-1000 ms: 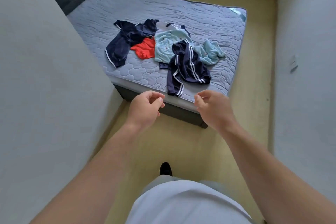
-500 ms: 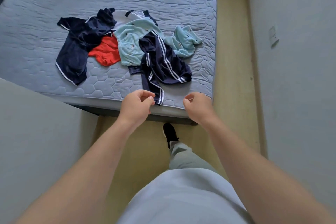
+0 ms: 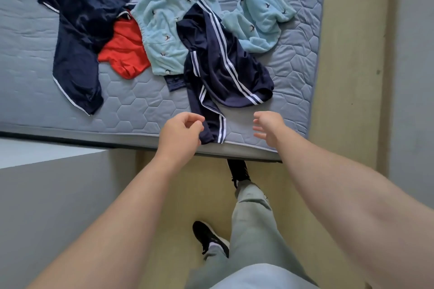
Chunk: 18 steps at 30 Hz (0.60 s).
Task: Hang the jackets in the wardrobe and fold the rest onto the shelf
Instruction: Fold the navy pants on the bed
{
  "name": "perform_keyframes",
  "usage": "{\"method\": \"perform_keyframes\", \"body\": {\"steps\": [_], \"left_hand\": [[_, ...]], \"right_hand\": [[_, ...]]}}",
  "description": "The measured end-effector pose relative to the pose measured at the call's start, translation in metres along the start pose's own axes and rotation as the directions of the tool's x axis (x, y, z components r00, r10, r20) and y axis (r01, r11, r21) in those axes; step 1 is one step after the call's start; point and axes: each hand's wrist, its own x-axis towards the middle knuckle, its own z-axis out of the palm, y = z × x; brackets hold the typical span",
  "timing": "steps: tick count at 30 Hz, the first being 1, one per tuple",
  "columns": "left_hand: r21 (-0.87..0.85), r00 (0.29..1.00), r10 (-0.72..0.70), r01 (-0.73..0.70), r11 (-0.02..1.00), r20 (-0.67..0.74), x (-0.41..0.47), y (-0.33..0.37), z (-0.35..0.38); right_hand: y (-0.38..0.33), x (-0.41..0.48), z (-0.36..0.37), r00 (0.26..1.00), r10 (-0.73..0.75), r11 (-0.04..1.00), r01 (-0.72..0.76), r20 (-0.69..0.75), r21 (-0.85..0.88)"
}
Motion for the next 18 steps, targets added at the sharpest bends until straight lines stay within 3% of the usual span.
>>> {"method": "perform_keyframes", "body": {"steps": [7,18], "left_hand": [[0.008,0.995,-0.082,0.082,0.997,0.052,0.064,-0.027,0.028],[0.032,0.991,-0.117,0.115,0.993,0.067,0.155,-0.037,0.052]], "right_hand": [[-0.024,0.106,0.021,0.977,0.211,0.935,-0.204,0.007,0.289],[-0.044,0.202,0.037,0.967,0.255,0.839,-0.209,-0.023,0.503]]}}
